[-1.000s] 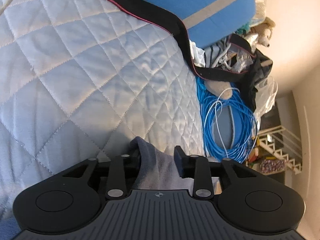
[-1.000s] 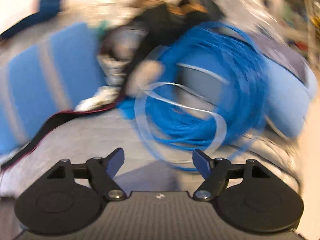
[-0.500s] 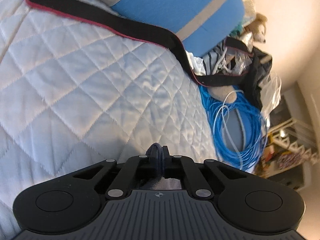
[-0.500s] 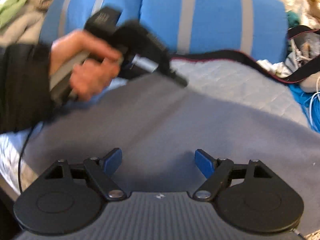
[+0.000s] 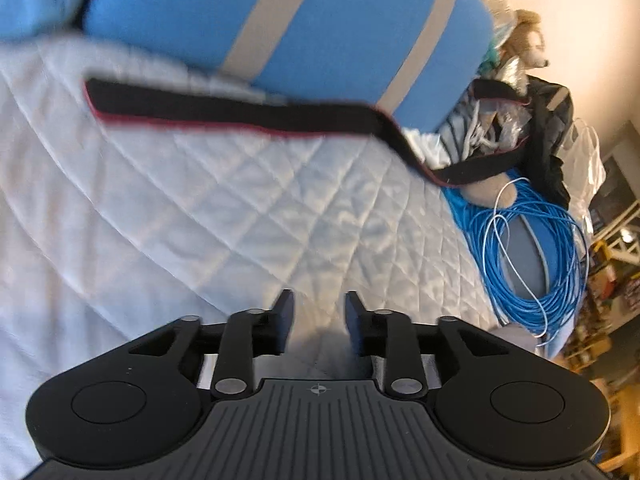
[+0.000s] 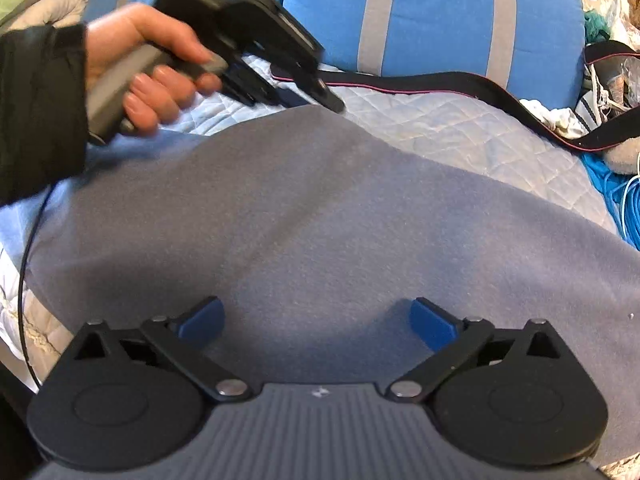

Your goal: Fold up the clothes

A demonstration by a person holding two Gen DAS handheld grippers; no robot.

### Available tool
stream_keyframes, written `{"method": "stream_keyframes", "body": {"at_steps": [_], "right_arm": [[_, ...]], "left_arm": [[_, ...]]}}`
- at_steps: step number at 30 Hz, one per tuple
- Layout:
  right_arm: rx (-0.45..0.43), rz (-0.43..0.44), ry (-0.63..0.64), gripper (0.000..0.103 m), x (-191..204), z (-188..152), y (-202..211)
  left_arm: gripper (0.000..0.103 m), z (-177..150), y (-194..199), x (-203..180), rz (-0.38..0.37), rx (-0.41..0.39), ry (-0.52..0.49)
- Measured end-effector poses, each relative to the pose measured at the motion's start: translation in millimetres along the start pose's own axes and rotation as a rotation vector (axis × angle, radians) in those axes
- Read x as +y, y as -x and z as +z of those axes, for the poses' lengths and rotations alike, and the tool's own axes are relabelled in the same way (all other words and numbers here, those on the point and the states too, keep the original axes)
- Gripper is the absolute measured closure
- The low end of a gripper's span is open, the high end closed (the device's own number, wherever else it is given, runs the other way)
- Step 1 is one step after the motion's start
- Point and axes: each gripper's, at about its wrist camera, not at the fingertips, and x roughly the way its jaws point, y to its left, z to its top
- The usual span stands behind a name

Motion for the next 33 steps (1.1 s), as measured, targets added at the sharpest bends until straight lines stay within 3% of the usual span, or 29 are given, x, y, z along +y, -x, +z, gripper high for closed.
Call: {"method": "stream_keyframes", "body": {"at_steps": [1, 6, 11, 13, 20, 25, 29, 33], "right_arm": [[0.004, -0.004, -0.001, 0.0, 0.7, 0.1, 0.5], [0.016, -0.033, 0.016, 0.0, 4.5, 5.7, 1.5], [-0.044, -0.095, 0.094, 0.0, 17.0, 7.4, 10.5], [-0.072, -0.11, 0.123, 0.0, 21.8, 9.3, 12.5], [-0.152, -0.102, 0.165, 0.0, 38.1, 18.1, 22.8], [-0.19, -0.116, 0.218, 0.0, 53.0, 18.8, 26.0], [-0.222, -0.111, 0.283, 0.0, 64.7, 14.1, 26.6], [-0.282, -0.023, 0.416, 0.0, 84.6, 2.7, 37.7]], "left_arm": [[0.059, 0.5, 11.6, -2.7, 0.016, -0.022, -0.028], [0.05, -8.4, 81.0, -6.8, 0.076, -0.12, -0.075], [0.026, -25.6, 158.3, 3.7, 0.197, -0.221, -0.117], [0.021, -33.8, 185.7, 11.5, 0.24, -0.24, -0.107], [0.021, -81.0, 266.6, 51.6, 0.378, -0.229, -0.056], [0.021, -120.9, 320.0, 83.0, 0.42, -0.31, 0.049], [0.021, -154.4, 340.6, 80.8, 0.494, -0.31, -0.067], [0.021, -186.8, 341.0, 65.0, 0.6, -0.27, -0.231]]}}
